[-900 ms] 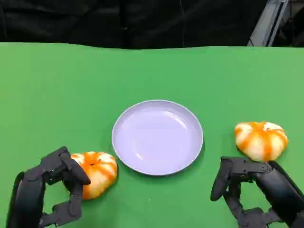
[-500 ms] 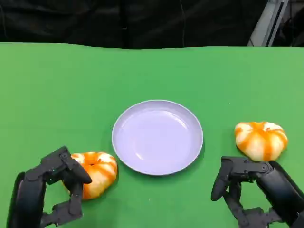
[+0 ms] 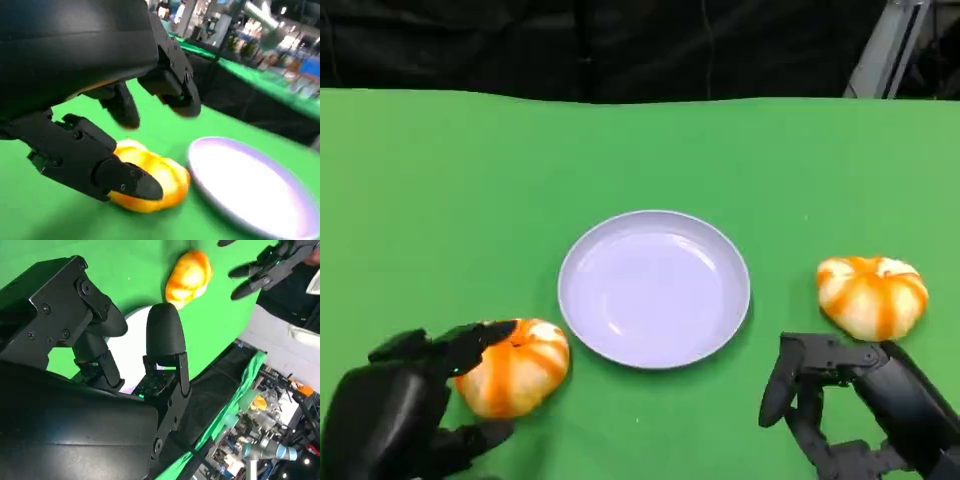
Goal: Grasp the bread from the table and place it into the plate.
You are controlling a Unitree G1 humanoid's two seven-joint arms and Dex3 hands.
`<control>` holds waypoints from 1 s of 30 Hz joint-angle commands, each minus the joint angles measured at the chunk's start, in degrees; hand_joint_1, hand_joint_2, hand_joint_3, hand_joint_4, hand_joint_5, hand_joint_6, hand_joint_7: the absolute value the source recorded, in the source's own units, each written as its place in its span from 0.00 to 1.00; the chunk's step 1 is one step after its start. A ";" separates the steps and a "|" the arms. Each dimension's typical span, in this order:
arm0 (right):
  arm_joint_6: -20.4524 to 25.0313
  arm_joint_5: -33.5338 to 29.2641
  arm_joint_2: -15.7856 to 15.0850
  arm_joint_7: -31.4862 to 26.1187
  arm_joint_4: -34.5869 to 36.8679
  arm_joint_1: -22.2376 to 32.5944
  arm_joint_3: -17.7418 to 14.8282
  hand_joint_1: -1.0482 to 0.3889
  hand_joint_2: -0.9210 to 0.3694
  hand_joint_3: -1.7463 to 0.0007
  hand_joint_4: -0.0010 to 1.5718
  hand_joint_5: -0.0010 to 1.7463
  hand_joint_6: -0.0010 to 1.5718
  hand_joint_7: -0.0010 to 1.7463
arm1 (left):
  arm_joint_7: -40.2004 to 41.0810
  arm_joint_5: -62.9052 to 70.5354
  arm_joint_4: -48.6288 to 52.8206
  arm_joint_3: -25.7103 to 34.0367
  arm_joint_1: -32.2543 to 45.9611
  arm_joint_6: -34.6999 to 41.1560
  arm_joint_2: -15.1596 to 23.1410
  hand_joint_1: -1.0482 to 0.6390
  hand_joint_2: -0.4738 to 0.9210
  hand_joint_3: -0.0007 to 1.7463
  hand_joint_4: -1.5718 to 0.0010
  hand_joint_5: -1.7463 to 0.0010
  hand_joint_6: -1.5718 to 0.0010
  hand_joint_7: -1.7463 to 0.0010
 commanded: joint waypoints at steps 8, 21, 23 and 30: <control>0.44 -0.66 -0.52 -0.60 -0.29 -0.57 0.19 0.79 0.45 0.23 0.54 0.96 0.49 0.78 | -9.53 16.90 0.43 -10.99 -8.88 18.75 2.95 0.23 1.00 0.03 0.84 0.77 0.80 0.99; 0.94 -1.16 -0.48 -0.91 -1.15 -0.24 0.49 0.79 0.46 0.22 0.55 0.96 0.50 0.77 | -6.20 15.67 18.78 -19.80 -19.05 26.30 2.76 0.32 1.00 0.08 0.62 0.74 0.65 0.97; 1.10 -1.15 -0.54 -0.83 -1.25 -0.27 0.51 0.79 0.46 0.22 0.55 0.96 0.50 0.77 | -6.62 15.31 20.42 -20.59 -20.01 27.69 2.94 0.34 1.00 0.09 0.61 0.73 0.62 0.96; 1.75 -0.88 -0.30 -0.83 -1.47 -0.22 0.58 0.79 0.46 0.22 0.54 0.96 0.50 0.76 | 2.45 7.99 22.22 -19.21 -19.71 21.47 4.53 0.47 1.00 0.17 0.53 0.34 0.35 0.85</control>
